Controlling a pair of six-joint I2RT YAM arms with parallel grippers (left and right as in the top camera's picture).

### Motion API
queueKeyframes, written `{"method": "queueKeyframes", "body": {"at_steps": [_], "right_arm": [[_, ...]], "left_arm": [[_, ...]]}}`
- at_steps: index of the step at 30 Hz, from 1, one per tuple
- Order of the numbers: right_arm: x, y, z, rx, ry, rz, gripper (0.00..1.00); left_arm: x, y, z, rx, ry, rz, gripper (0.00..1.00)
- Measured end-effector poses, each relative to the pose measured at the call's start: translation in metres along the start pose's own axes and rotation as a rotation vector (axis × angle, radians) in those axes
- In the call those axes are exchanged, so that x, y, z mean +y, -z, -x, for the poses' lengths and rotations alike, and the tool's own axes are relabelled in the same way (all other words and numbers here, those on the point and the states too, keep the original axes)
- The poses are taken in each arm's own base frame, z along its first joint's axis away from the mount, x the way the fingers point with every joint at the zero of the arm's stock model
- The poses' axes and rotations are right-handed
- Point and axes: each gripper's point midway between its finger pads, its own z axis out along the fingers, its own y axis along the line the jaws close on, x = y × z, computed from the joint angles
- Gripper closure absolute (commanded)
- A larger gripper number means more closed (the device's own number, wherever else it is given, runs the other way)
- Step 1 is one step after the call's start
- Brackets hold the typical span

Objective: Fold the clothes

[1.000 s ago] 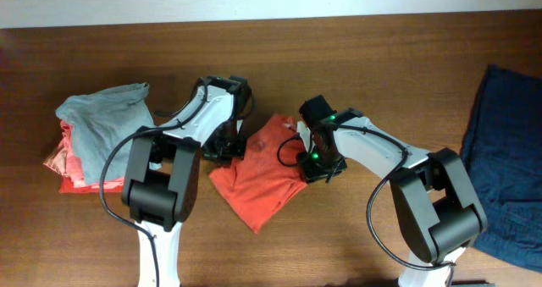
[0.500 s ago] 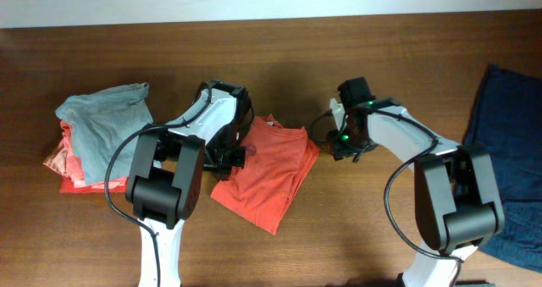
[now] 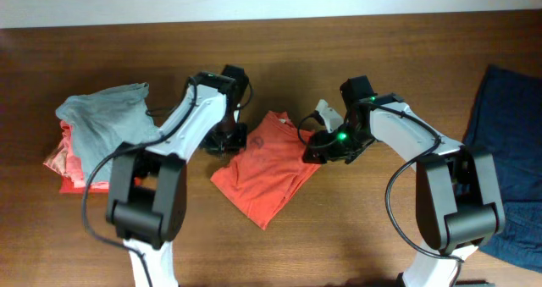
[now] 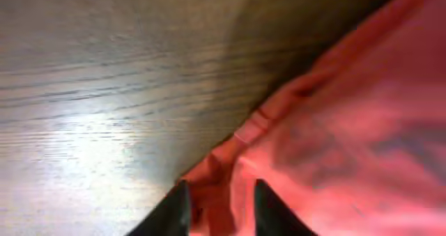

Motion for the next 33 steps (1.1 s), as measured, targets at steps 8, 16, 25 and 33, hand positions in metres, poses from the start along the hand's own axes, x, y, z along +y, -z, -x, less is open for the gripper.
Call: {"method": "queueKeyframes", "body": {"at_steps": [8,16,25,33], "right_arm": [[0.014,0.0,0.002,-0.008,0.001,0.079,0.41],[0.016,-0.008,0.002,0.003,0.025,0.031,0.41],[0.025,-0.029,0.0,0.01,0.049,-0.015,0.45],[0.004,-0.043,-0.019,0.055,-0.011,-0.163,0.9]], "left_arm": [[-0.005,0.008,0.018,-0.092,0.0,-0.023,0.66],[-0.006,0.009,0.025,-0.12,-0.001,-0.026,0.66],[-0.006,0.009,0.025,-0.118,-0.001,-0.025,0.66],[-0.004,0.008,0.02,-0.101,-0.001,-0.02,0.66]]}}
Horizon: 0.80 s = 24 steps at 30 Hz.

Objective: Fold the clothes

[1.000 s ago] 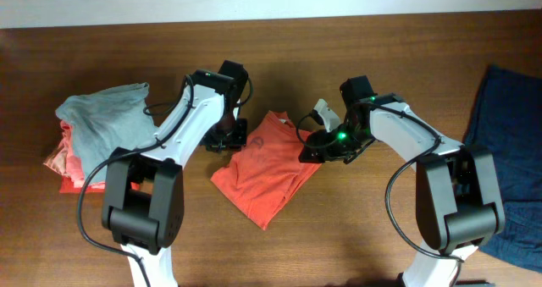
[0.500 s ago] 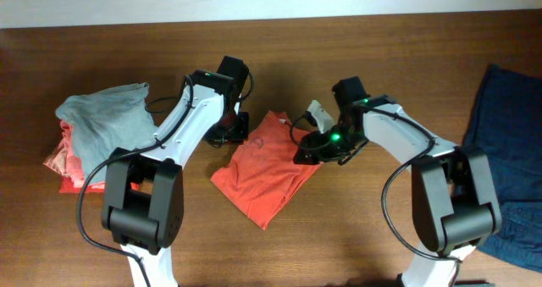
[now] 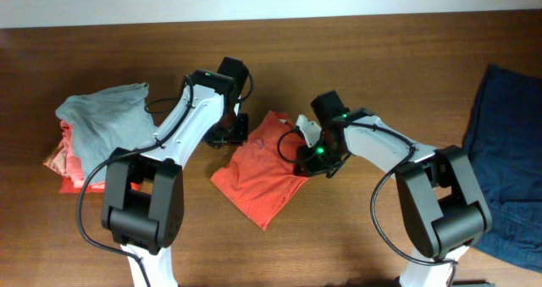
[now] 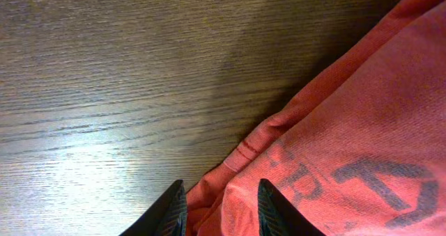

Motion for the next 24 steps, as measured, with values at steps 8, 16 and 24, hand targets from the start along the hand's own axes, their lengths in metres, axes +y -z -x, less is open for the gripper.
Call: {"method": "queueKeyframes", "body": {"at_steps": [8,16,24], "right_arm": [[-0.006,-0.004,-0.004,0.001,-0.011,-0.024,0.96],[-0.005,-0.004,-0.004,0.001,-0.011,-0.015,0.84],[-0.007,-0.003,0.004,-0.032,0.007,-0.042,0.84]], "left_arm": [[0.0,0.0,-0.001,0.003,0.0,0.001,0.66],[0.0,0.0,-0.001,0.003,0.0,0.0,0.61],[-0.002,0.0,0.013,-0.052,-0.007,-0.007,0.61]]}}
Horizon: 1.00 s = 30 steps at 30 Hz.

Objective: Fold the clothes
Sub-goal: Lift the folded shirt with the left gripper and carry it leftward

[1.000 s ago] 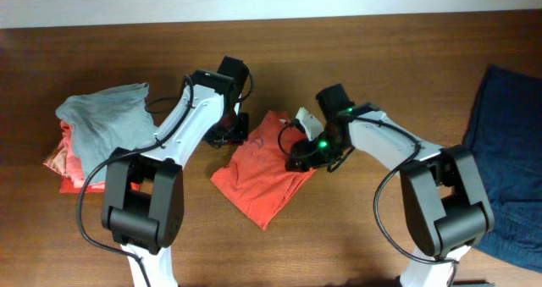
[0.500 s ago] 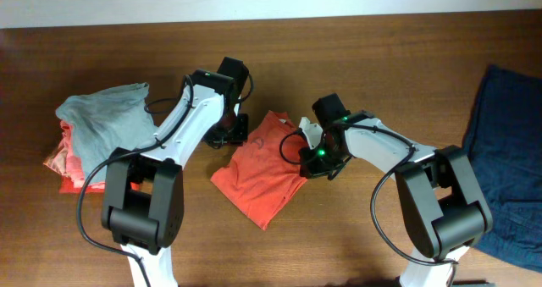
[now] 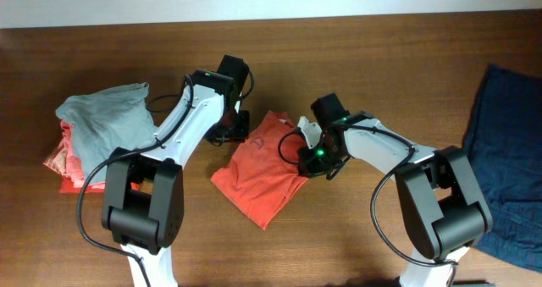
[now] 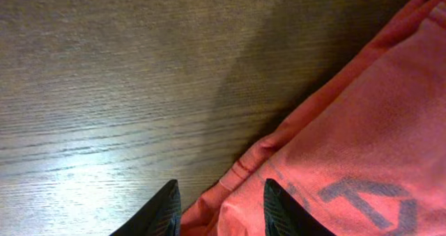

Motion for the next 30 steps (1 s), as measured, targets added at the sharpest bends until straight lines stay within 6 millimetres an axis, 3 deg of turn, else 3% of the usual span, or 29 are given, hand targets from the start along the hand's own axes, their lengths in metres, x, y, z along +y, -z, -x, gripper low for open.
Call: {"method": "queueKeyframes", "body": {"at_steps": [9,12,15,17,22,30], "right_arm": [[-0.017,0.006,0.048,-0.19,0.141,-0.123,0.78],[-0.03,0.01,0.057,-0.227,0.163,-0.213,0.67],[-0.039,0.015,0.057,-0.214,0.18,-0.276,0.55],[-0.044,0.018,0.053,-0.184,0.186,-0.311,0.5],[-0.051,0.032,0.041,-0.119,0.176,-0.38,0.43],[-0.032,0.081,0.06,-0.235,0.208,-0.401,0.4]], "left_arm": [[0.002,0.0,-0.003,0.01,-0.002,0.01,0.62],[0.002,0.0,-0.003,0.01,-0.003,0.01,0.53],[0.001,0.0,0.003,-0.012,-0.005,0.003,0.39],[0.0,0.0,0.01,-0.039,-0.004,-0.004,0.35],[-0.005,0.003,0.036,-0.131,-0.008,-0.08,0.34],[-0.037,0.018,0.07,-0.265,-0.129,-0.315,0.28]]}}
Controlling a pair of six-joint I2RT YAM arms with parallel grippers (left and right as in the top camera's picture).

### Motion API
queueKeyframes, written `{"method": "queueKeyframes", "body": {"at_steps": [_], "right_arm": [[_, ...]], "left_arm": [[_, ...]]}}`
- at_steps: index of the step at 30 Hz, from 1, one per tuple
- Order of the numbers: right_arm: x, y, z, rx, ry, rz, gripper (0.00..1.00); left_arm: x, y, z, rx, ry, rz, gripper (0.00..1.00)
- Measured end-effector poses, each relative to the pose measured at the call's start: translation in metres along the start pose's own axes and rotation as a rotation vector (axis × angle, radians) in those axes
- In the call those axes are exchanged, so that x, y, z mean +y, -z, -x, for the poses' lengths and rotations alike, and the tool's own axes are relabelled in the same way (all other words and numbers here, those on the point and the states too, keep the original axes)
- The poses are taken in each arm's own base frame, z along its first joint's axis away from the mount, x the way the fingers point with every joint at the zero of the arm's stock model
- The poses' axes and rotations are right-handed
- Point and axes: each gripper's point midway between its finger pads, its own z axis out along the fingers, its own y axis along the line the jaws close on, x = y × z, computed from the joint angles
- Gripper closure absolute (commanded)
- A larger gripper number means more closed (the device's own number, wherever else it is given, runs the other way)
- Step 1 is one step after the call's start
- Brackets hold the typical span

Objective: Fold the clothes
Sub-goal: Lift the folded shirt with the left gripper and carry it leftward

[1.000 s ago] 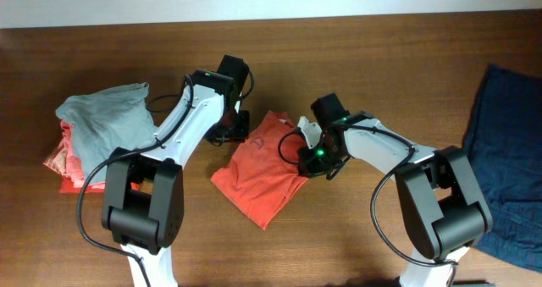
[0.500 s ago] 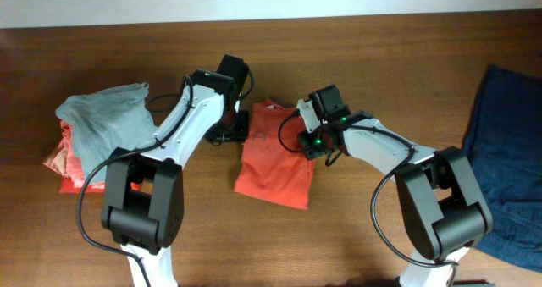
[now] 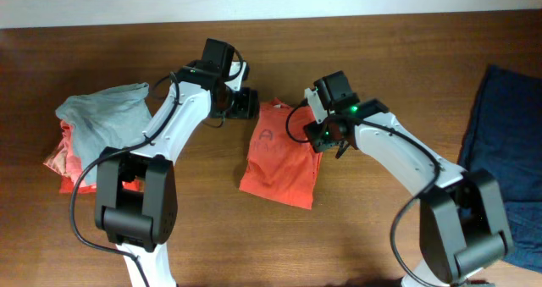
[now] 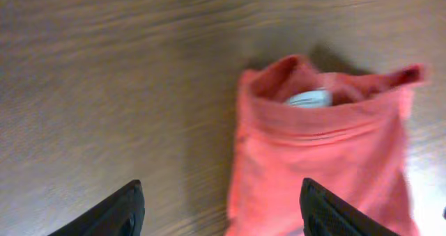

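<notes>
An orange-red shirt lies folded into a narrow upright block at the middle of the table. In the left wrist view the shirt shows its collar end with a white label. My left gripper hovers just off the shirt's top left corner; it is open, fingers far apart, holding nothing. My right gripper sits at the shirt's top right edge, its fingers hidden under the wrist.
A grey shirt lies on top of pink-red clothes at the left. A dark blue garment covers the table's right end. The table's far edge meets a white wall.
The shirt has turned from a tilted diamond to a narrower, nearly upright block. My left gripper has let go of its edge, opened wide and drawn back. The right gripper sits higher on the right edge.
Both grippers were at the upper corners of the tilted orange-red shirt, the left one pinching its hem. The right gripper then stood further left over the cloth. Now the shirt lies straighter and narrower, and the left gripper is open beside it.
</notes>
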Motion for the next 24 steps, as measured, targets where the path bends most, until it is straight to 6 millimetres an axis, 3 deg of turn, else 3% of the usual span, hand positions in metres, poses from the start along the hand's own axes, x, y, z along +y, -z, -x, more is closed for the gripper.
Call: {"method": "queueKeyframes", "body": {"at_steps": [6,14,22,24], "right_arm": [[0.001,0.003,-0.006,0.026,0.002,0.004,0.4],[0.002,0.003,-0.01,0.041,0.002,0.008,0.4],[0.001,0.004,-0.012,0.05,0.002,0.008,0.4],[0.001,0.004,-0.014,0.055,0.002,0.008,0.4]], "left_arm": [[-0.015,-0.008,0.003,-0.005,-0.051,-0.094,0.28],[-0.014,-0.06,-0.028,0.126,-0.024,-0.182,0.34],[-0.048,-0.065,-0.035,0.152,-0.054,-0.444,0.35],[-0.061,-0.066,-0.04,0.164,-0.075,-0.556,0.51]]}}
